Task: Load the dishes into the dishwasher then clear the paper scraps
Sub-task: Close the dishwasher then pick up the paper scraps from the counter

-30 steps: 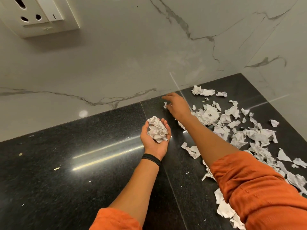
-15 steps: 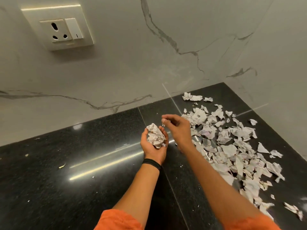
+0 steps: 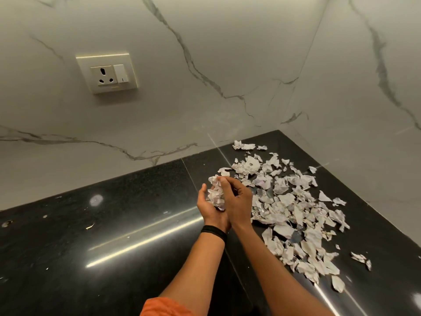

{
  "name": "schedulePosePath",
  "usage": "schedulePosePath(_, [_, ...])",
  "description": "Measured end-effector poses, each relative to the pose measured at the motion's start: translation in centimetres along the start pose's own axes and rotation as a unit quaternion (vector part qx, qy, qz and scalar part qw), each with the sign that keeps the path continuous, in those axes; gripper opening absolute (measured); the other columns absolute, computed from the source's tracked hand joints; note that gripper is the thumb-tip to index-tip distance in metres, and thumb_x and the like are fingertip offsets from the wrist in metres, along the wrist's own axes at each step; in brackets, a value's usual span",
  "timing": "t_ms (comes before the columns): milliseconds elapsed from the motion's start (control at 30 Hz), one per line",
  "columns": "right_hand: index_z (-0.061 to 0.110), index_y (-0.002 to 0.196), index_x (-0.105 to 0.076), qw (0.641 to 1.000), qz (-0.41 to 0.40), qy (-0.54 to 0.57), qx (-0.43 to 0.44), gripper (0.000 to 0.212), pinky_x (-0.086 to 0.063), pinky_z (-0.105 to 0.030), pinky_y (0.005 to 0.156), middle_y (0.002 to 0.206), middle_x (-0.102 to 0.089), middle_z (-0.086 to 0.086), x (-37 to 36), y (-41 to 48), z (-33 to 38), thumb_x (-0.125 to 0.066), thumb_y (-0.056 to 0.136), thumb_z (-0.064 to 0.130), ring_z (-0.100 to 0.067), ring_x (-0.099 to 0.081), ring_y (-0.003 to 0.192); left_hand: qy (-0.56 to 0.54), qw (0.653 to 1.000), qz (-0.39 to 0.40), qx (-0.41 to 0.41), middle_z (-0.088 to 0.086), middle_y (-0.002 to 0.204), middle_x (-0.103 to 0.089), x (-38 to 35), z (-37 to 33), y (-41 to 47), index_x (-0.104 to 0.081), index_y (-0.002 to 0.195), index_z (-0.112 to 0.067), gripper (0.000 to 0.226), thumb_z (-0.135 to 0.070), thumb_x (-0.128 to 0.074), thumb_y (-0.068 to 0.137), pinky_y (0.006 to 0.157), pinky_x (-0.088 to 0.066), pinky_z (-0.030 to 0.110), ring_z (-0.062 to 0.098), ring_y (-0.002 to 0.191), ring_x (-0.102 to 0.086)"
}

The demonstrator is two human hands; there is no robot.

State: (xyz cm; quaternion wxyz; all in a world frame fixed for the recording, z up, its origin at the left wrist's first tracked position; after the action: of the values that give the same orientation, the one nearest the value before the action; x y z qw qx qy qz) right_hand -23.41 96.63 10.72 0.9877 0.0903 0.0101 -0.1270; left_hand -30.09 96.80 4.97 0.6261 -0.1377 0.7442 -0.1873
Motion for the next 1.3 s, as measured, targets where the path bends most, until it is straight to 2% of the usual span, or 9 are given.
schedulePosePath(133, [0.015,0.093,-0.076,0.996,-0.06,0.049,-0.033,0.018,-0.053,-0.017,0.074,0.089,-0.077,0.005,2.0,-1.6,0.1,-0.06,0.1,0.01,-0.008,-0.072,0.086,0.008,1.0,0.013,0.014,0.017,0.1,-0.071,0.2,1.2,-1.5,-0.067,0.109,-0.003,0.047,-0.044,-0.046,0.098,0.078,-0.061,0.037,0.029,0.086,-0.071])
schedulePosePath(267, [0.012,0.106,-0.073,0.994,-0.076,0.064,-0.041,0.017,-0.058,-0.031,0.087,0.1,-0.077,-0.001,3.5,-3.2,-0.8,-0.057,0.102,0.012,-0.016,-0.072,0.098,0.011,1.0,0.016,0.017,0.019,0.101,-0.071,1.3,2.2,-3.1,-0.067,0.107,-0.002,0.048,-0.044,-0.045,0.098,0.075,-0.062,0.039,0.031,0.086,-0.073])
schedulePosePath(400, [0.013,0.112,-0.069,0.986,-0.087,0.121,-0.077,0.021,-0.057,-0.034,0.091,0.104,-0.076,-0.007,4.7,-6.0,-2.5,-0.055,0.101,0.003,-0.022,-0.072,0.103,-0.009,1.0,-0.002,0.024,0.022,0.106,-0.069,3.9,3.2,-5.0,-0.069,0.109,0.002,0.052,-0.044,-0.049,0.096,0.093,-0.055,0.044,0.034,0.095,-0.07])
schedulePosePath(533, [0.017,0.105,-0.073,0.984,-0.091,0.118,-0.095,0.02,-0.056,-0.034,0.092,0.103,-0.076,-0.002,5.2,-8.8,-3.6,-0.057,0.101,0.006,-0.018,-0.07,0.102,0.01,1.0,-0.003,0.011,0.021,0.114,-0.067,6.2,3.4,-6.8,-0.058,0.133,0.002,0.063,-0.044,-0.057,0.09,0.103,-0.05,0.042,0.032,0.103,-0.067])
schedulePosePath(633, [0.018,0.106,-0.075,0.983,-0.082,0.111,-0.119,0.015,-0.058,-0.038,0.091,0.104,-0.076,-0.001,5.7,-11.5,-4.1,-0.062,0.1,0.014,-0.02,-0.071,0.102,0.038,0.999,-0.009,0.006,0.018,0.1,-0.07,7.6,3.7,-9.2,-0.07,0.109,0.002,0.049,-0.042,-0.05,0.097,0.086,-0.058,0.038,0.029,0.089,-0.071])
schedulePosePath(867, [0.015,0.108,-0.075,0.981,-0.076,0.102,-0.145,0.015,-0.059,-0.036,0.086,0.1,-0.077,-0.003,7.7,-19.7,-3.5,-0.07,0.095,0.018,-0.019,-0.072,0.097,0.105,0.994,-0.02,0.032,0.013,0.099,-0.066,12.4,4.9,-15.4,-0.069,0.105,-0.004,0.038,-0.038,-0.053,0.095,0.088,-0.053,0.037,0.026,0.089,-0.066])
schedulePosePath(967, [0.013,0.11,-0.074,0.981,-0.096,0.073,-0.151,0.017,-0.059,-0.032,0.086,0.103,-0.076,-0.003,8.7,-24.9,-4.1,-0.071,0.094,0.016,-0.018,-0.072,0.099,0.133,0.988,-0.045,0.067,0.012,0.092,-0.068,16.1,5.8,-19.3,-0.071,0.096,-0.003,0.038,-0.035,-0.049,0.099,0.077,-0.058,0.032,0.024,0.082,-0.069])
schedulePosePath(1067, [0.01,0.109,-0.074,0.974,-0.126,0.06,-0.177,0.015,-0.057,-0.026,0.083,0.102,-0.076,-0.005,9.9,-30.7,-6.6,-0.068,0.096,0.015,-0.016,-0.072,0.098,0.149,0.982,-0.074,0.087,0.011,0.092,-0.066,21.0,6.1,-22.5,-0.068,0.101,-0.004,0.032,-0.031,-0.051,0.099,0.084,-0.053,0.033,0.023,0.087,-0.065])
schedulePosePath(1300, [0.013,0.1,-0.075,0.932,-0.182,0.036,-0.312,0.009,-0.058,-0.031,0.081,0.096,-0.077,-0.003,12.6,-41.5,-13.8,-0.067,0.096,0.014,-0.016,-0.073,0.092,0.221,0.942,-0.211,0.138,0.008,0.083,-0.066,33.1,7.7,-27.5,-0.066,0.093,-0.006,0.029,-0.027,-0.047,0.101,0.076,-0.051,0.032,0.021,0.076,-0.064])
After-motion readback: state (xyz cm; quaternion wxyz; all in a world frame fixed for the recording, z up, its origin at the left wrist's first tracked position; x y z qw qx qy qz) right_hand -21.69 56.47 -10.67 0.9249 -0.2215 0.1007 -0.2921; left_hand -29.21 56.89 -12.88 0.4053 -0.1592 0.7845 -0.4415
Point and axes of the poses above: each hand's wrist, its own y-axis towards the middle knuckle, its own x-axis out of the back of the hand, z = x × y, the point moved 7 cm from there along y, towards the middle knuckle
